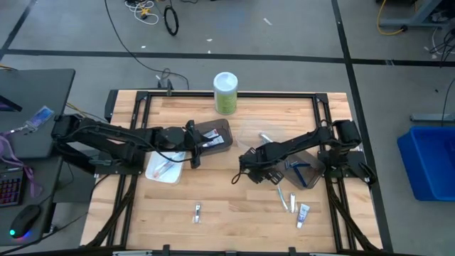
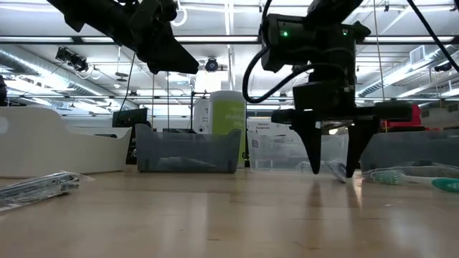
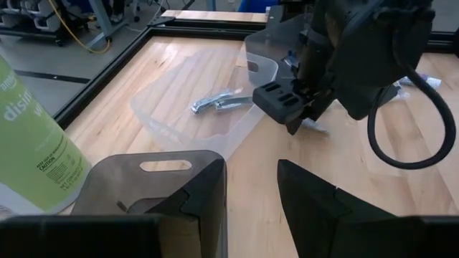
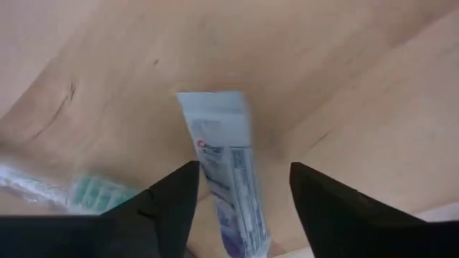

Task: Pick & Place Travel size toiletries
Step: Put the toothpaste into the left black bin

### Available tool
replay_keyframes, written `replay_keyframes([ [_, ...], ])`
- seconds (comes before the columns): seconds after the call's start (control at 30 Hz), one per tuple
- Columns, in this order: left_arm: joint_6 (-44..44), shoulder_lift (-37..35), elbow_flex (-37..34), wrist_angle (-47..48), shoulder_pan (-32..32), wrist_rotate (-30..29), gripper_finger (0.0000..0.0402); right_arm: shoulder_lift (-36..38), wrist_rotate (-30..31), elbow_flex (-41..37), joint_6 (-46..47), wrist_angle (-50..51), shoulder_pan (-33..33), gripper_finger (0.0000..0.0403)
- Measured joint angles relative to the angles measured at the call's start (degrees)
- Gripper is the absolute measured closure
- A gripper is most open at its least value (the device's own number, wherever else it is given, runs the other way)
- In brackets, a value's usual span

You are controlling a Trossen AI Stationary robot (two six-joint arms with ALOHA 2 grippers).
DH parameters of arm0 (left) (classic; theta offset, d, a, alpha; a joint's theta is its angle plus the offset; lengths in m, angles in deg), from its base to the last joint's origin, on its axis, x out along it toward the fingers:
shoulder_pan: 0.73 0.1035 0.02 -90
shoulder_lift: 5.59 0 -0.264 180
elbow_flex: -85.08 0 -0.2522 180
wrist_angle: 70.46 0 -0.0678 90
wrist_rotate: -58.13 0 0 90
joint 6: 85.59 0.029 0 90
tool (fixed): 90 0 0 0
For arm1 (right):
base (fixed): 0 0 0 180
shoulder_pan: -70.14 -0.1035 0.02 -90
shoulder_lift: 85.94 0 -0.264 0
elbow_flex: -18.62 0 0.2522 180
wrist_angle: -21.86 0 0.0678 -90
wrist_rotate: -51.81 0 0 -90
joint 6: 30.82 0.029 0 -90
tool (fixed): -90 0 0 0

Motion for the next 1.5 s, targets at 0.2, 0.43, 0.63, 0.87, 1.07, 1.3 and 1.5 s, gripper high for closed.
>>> replay_keyframes([
  [0.2,0.0,0.0,0.0,0.0,0.0,0.0,0.0262,0.1,0.0,-1.9,-2.4,-1.6,-0.2,0.0232],
  [0.43,0.0,0.0,0.0,0.0,0.0,0.0,0.0262,0.1,0.4,-1.9,-2.2,-3.8,-0.2,0.0306],
  [0.63,0.0,0.0,0.0,0.0,0.0,0.0,0.0262,0.0,0.3,-1.0,2.9,-6.5,-0.4,0.0332],
  [0.87,0.4,0.0,0.0,0.0,0.0,-0.6,0.0262,-0.1,7.5,5.6,3.4,-16.7,-0.8,0.0334],
  [1.07,0.2,0.0,0.0,0.0,0.0,-0.7,0.0262,0.0,24.6,10.0,5.0,-33.8,3.0,0.0332],
  [1.3,0.3,0.0,0.0,0.8,0.0,-0.7,0.0262,0.0,14.6,10.0,16.6,-44.8,11.1,0.0332],
  [1.5,0.2,0.0,0.0,1.6,0.0,-0.7,0.0262,0.0,0.1,6.3,24.3,-52.2,15.1,0.0322],
])
